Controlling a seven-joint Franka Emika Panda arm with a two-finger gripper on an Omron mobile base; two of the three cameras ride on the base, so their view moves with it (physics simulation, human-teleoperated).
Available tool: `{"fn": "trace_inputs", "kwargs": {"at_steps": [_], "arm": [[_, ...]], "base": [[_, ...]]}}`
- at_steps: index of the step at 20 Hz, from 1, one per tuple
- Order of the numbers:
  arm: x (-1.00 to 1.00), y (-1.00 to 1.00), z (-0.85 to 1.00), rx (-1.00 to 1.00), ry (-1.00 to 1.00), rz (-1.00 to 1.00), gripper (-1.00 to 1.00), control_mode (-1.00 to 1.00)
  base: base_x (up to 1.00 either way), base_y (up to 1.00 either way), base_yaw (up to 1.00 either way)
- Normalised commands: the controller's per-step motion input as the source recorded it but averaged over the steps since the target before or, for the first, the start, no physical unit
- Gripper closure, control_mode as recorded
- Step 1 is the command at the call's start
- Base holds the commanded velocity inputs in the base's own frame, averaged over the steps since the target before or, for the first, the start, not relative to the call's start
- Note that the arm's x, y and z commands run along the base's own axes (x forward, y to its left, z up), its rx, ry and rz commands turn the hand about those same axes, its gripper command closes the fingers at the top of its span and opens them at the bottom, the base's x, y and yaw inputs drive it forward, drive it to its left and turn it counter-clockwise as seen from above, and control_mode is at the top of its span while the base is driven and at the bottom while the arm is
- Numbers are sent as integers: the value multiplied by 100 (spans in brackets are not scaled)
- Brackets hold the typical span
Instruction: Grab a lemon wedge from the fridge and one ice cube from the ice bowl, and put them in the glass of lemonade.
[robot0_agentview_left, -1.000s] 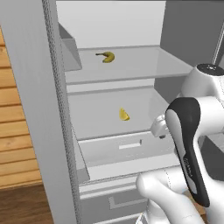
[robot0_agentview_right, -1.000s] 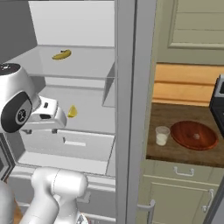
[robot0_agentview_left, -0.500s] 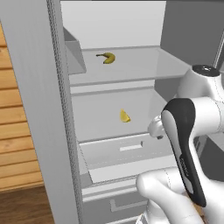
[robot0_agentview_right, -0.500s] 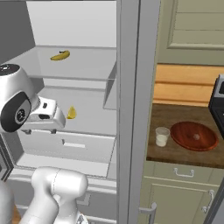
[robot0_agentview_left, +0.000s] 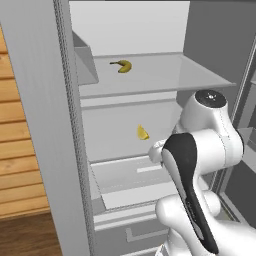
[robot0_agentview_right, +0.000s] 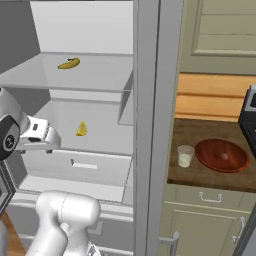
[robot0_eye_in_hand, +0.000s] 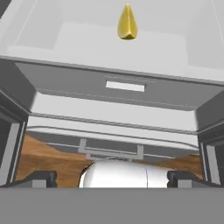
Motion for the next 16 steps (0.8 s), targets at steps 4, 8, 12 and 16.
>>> {"fn": "trace_inputs", "kwargs": {"at_steps": [4,8,12,16], "arm": [[97,13,-17,5,0,-2,-100,-100],[100,0,0,0,7,-1,-100,-100],[100,0,-17,0,4,0,-100,-100],[50,0,-62,0,-1,1,-100,-100]], "base": [[0,0,0],[0,0,0],[0,0,0],[0,0,0]]}}
